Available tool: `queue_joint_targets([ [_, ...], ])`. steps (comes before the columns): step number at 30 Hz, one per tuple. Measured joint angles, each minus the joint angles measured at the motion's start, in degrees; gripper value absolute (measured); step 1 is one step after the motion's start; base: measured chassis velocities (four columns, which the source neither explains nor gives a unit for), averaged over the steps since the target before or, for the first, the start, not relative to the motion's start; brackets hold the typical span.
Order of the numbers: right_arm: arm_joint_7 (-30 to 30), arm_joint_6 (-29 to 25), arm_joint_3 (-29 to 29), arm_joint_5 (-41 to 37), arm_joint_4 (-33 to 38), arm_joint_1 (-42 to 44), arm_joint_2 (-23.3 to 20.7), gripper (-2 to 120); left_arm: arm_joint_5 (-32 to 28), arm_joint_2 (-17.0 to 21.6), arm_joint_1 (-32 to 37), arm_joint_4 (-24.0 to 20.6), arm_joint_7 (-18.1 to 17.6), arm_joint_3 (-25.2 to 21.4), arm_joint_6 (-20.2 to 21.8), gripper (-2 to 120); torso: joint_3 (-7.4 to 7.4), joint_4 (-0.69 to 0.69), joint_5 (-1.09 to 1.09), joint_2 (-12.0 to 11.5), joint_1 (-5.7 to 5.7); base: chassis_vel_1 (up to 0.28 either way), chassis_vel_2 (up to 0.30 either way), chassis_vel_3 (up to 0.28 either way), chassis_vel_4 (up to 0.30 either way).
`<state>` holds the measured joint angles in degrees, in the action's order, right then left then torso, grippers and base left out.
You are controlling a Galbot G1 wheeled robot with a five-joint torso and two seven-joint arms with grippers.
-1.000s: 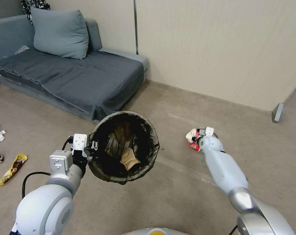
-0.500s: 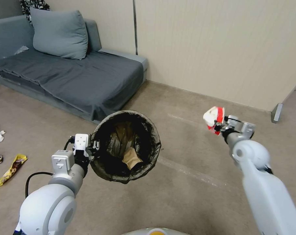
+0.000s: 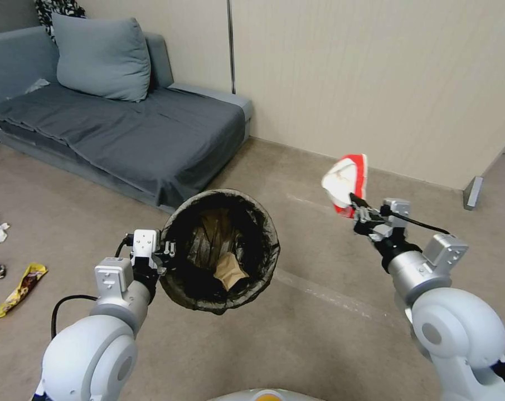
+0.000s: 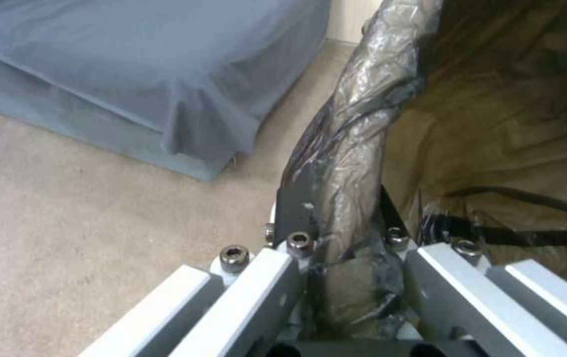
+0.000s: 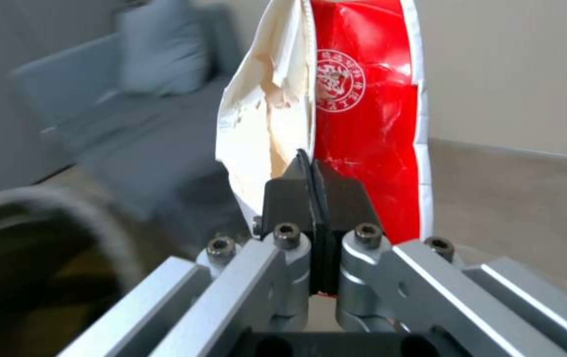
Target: Pick up the trash bin, then pick up the garbage from the floor and place it into the trash bin.
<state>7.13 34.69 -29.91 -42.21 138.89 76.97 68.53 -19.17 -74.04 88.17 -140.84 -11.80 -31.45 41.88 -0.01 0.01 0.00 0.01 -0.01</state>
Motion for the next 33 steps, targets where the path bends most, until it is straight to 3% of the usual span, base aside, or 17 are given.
queue_joint_targets([
  [1, -1.1, 0.2, 0.7, -1.6, 0.1, -0.9, -2.7, 0, 0.1, 0.0, 0.0, 0.1, 0.0, 0.0, -0.1, 0, 0.0, -0.01, 0.0, 0.0, 0.0, 0.0, 0.0, 0.0, 0.0],
  [2, -1.1, 0.2, 0.7, -1.6, 0.1, -0.9, -2.7, 0, 0.1, 0.0, 0.0, 0.1, 0.0, 0.0, -0.1, 0, 0.0, -0.01, 0.0, 0.0, 0.0, 0.0, 0.0, 0.0, 0.0],
  [4, -4.4, -0.2, 3.1, -2.6, -0.3, -3.0, -8.8, 0, 0.1, -0.2, 0.0, 0.2, 0.1, 0.0, -0.1, 0, 0.0, 0.0, -0.01, 0.0, 0.0, 0.0, 0.0, 0.0, 0.0],
  [7, -6.7, -0.8, 6.2, -2.5, -1.0, -4.3, -11.9, 0, 0.2, -0.4, 0.0, 0.4, 0.2, 0.0, -0.2, 0, 0.0, 0.0, 0.01, 0.0, 0.0, 0.0, 0.0, 0.0, 0.0],
  [18, -15.5, -2.6, 17.9, 9.2, -2.2, -4.1, -12.7, 0, 0.4, -0.3, 0.0, 0.8, 0.4, 0.0, -0.3, 0, 0.01, -0.01, 0.0, 0.0, 0.0, 0.0, 0.0, 0.0, 0.0],
  [33, -16.5, -4.0, 26.0, 13.1, -4.4, -5.2, -15.4, 0, 0.8, -0.3, 0.0, 1.2, 0.7, 0.1, -0.4, 0, 0.01, -0.01, 0.0, 0.0, 0.0, 0.0, 0.0, 0.0, 0.0],
])
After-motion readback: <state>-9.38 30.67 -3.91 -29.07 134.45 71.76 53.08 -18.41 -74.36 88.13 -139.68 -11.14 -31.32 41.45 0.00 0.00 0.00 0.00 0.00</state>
